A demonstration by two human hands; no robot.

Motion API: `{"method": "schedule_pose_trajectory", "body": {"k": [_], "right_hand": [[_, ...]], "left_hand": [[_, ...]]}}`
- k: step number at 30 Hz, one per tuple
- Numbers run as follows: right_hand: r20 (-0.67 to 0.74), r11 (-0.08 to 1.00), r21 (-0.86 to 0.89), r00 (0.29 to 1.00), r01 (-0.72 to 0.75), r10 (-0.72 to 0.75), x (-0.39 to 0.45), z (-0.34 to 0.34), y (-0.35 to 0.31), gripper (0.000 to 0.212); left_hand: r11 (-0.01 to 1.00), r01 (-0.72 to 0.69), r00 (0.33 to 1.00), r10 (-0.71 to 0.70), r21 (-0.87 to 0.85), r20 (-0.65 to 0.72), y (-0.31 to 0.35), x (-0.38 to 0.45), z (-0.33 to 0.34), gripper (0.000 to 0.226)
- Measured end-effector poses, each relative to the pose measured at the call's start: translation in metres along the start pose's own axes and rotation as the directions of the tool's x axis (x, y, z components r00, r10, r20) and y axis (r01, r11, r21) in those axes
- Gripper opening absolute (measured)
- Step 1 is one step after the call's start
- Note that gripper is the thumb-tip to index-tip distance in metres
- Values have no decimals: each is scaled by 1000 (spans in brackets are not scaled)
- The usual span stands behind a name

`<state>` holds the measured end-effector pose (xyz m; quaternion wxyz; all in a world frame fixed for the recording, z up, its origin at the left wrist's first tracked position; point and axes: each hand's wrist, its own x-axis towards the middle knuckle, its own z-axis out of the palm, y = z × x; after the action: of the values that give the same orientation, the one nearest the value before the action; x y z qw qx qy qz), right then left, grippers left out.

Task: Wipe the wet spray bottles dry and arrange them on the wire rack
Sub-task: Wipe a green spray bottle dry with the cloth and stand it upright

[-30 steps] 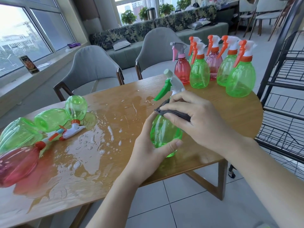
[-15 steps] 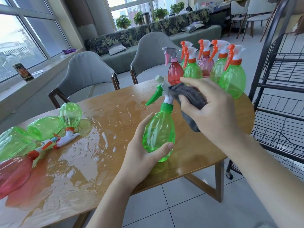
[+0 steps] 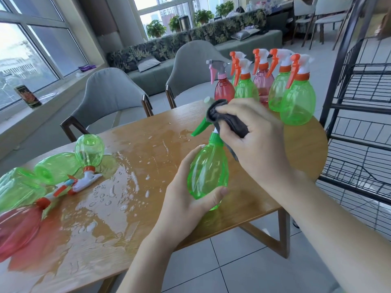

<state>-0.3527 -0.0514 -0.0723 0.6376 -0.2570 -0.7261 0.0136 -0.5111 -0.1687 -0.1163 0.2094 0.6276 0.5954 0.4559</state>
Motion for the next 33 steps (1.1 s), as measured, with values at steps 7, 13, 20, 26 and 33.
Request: {"method": "schedule_pose_trajectory", "body": {"k": [7,13,20,26,33], "right_hand": [[124,998,33,991,53,-57,-17,5,-16,20],[146,990,96,983,100,-114,-14,2,-22,19],[-53,997,4,996,-75,75,0,-4,0,19],[143,998,35,989,-44,39,-7,-1,-3,20],[135,981,20,973,-192,187,-4,-14,10,18]], "left_hand": [[999,-12,1000,12,32,-1,-2,3,-1,87],[1000,13,1000,-13,-3,5,-5,3,-2,88],[1000,7,1000,-7,-22,13,-2,1,0,85],[1000,-9,1000,9,-8,-4,-2,1,-2,84],[1000,-20,1000,20,22,-1,-2,2,0,84]]}}
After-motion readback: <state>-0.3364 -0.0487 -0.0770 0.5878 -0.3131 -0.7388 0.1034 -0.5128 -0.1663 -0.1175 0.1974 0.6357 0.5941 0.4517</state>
